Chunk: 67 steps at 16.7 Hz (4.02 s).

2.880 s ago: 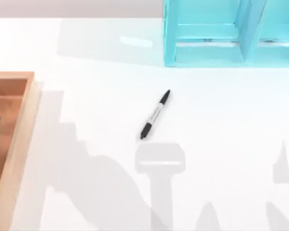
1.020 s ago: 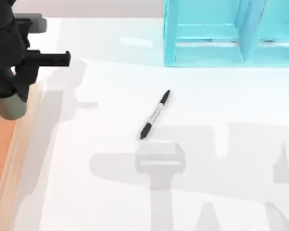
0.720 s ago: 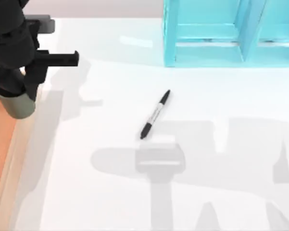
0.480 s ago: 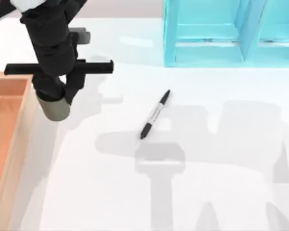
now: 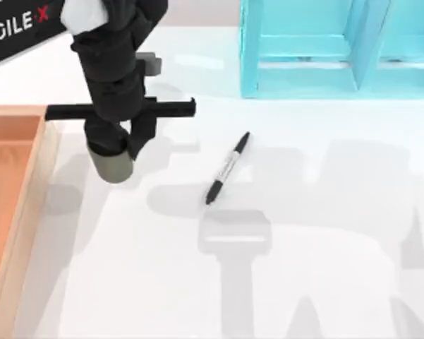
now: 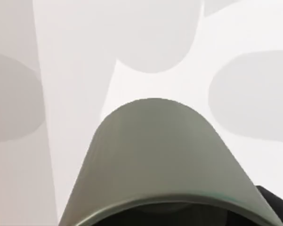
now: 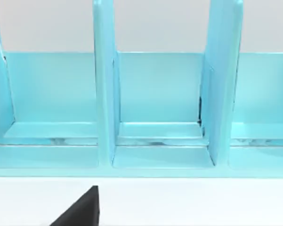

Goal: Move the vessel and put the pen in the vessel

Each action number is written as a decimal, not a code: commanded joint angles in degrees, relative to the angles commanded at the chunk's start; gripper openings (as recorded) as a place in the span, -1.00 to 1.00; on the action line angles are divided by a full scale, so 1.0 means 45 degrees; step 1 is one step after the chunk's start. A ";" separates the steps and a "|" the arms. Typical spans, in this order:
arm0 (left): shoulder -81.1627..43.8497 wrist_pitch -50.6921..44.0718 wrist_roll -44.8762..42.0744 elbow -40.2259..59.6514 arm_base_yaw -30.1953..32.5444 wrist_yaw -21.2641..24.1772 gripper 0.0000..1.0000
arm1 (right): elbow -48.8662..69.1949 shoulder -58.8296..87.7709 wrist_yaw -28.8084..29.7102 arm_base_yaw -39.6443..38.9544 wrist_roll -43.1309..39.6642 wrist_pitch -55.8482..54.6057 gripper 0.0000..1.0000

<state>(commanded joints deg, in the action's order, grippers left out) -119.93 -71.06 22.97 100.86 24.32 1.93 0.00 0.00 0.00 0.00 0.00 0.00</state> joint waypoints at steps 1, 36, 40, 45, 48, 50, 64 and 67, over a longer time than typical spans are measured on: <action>-0.0039 0.0178 -0.0001 -0.0171 -0.0022 0.0008 -1.00 | 0.0000 0.0000 0.0000 0.0000 0.0000 0.0000 1.00; -0.0382 0.1628 -0.0116 -0.1250 -0.0059 0.0000 1.00 | 0.0000 0.0000 0.0000 0.0000 0.0000 0.0000 1.00; -0.0682 -0.0764 -0.0075 0.1277 -0.0011 0.0006 1.00 | 0.0000 0.0000 0.0000 0.0000 0.0000 0.0000 1.00; -0.0880 -0.4602 -0.0076 0.5495 0.0024 0.0011 1.00 | 0.0000 0.0000 0.0000 0.0000 0.0000 0.0000 1.00; -0.0843 -0.5767 -0.0089 0.6692 0.0013 -0.0001 1.00 | 0.0000 0.0000 0.0000 0.0000 0.0000 0.0000 1.00; -0.0828 -0.5903 -0.0092 0.6834 0.0008 -0.0002 1.00 | 0.0000 0.0000 0.0000 0.0000 0.0000 0.0000 1.00; -0.5008 -0.2347 -0.1794 0.7749 0.3618 -0.2810 1.00 | 0.0000 0.0000 0.0000 0.0000 0.0000 0.0000 1.00; -0.5431 -0.1891 -0.2004 0.7830 0.4046 -0.3160 1.00 | 0.0000 0.0000 0.0000 0.0000 0.0000 0.0000 1.00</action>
<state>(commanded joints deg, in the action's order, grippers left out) -144.37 -79.57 13.95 136.10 42.53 -12.29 0.00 0.00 0.00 0.00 0.00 0.00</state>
